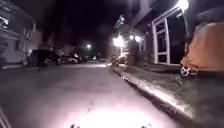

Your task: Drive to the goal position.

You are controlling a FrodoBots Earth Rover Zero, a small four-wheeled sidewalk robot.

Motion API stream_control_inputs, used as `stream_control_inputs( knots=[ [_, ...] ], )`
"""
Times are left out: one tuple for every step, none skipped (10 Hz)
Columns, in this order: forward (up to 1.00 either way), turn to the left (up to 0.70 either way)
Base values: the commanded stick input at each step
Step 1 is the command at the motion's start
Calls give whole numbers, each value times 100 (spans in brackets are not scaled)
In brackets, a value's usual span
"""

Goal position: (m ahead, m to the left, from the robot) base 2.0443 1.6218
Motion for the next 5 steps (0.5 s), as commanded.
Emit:
stream_control_inputs(
  knots=[
    [70,1],
    [70,0],
    [70,0],
    [70,0],
    [70,0]
  ],
)
